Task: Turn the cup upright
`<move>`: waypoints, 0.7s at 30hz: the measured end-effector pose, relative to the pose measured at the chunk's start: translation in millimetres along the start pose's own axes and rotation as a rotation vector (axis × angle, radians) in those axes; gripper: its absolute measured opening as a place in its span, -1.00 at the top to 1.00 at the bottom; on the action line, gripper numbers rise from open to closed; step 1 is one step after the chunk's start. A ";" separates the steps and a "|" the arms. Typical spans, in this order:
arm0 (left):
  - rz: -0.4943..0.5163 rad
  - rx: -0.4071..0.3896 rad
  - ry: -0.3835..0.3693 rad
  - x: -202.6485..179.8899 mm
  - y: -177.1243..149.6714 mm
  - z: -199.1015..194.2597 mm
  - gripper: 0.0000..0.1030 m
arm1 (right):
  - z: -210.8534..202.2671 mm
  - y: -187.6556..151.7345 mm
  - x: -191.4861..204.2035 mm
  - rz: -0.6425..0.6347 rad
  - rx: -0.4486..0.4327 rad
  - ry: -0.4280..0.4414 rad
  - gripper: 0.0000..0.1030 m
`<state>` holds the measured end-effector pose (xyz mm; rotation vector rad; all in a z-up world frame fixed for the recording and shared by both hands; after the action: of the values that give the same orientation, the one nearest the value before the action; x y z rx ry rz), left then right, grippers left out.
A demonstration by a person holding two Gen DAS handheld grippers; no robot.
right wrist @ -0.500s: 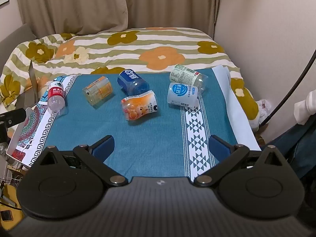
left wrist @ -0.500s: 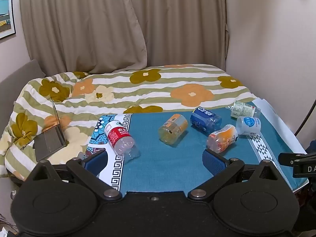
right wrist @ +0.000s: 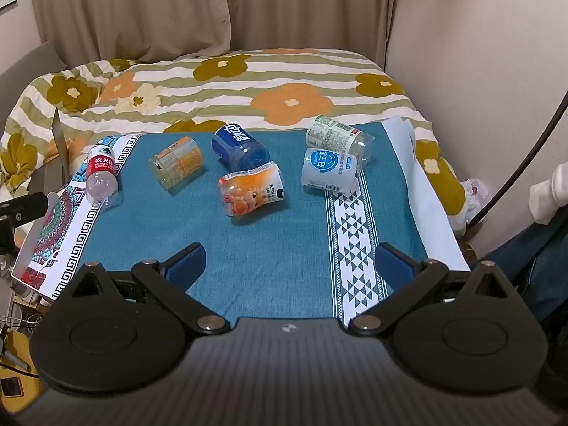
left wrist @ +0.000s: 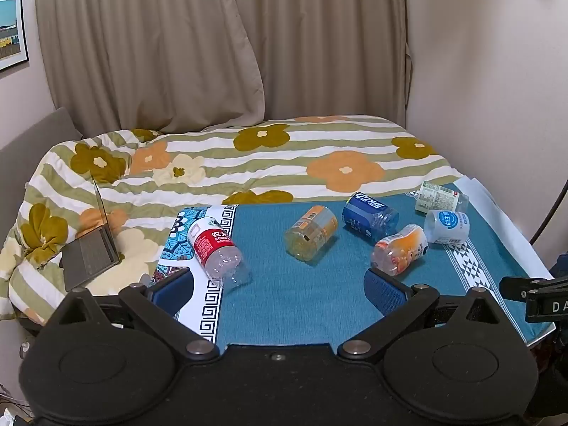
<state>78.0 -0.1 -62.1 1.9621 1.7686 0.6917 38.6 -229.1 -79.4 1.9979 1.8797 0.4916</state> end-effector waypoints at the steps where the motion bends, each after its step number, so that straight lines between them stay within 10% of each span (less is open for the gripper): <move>1: 0.000 -0.002 0.001 0.1 -0.1 0.0 -1.00 | 0.1 0.0 -0.1 0.000 0.000 0.000 -1.00; 21: 0.001 0.000 0.000 -0.1 -0.2 0.2 -1.00 | 5.3 0.7 -0.5 0.003 0.004 0.001 -1.00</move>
<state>77.9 -0.1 -62.4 1.9632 1.7675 0.6926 41.7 -229.7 -83.7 2.0041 1.8797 0.4895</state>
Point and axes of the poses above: each gripper's, at about its wrist camera, not at the fingertips, and z roughly the way its jaws point, x to its left, y to its top, the point moved 10 cm from there along z, roughly the way its jaws point, and after that the axes turned 14 degrees about x, right-handed, at the moved point
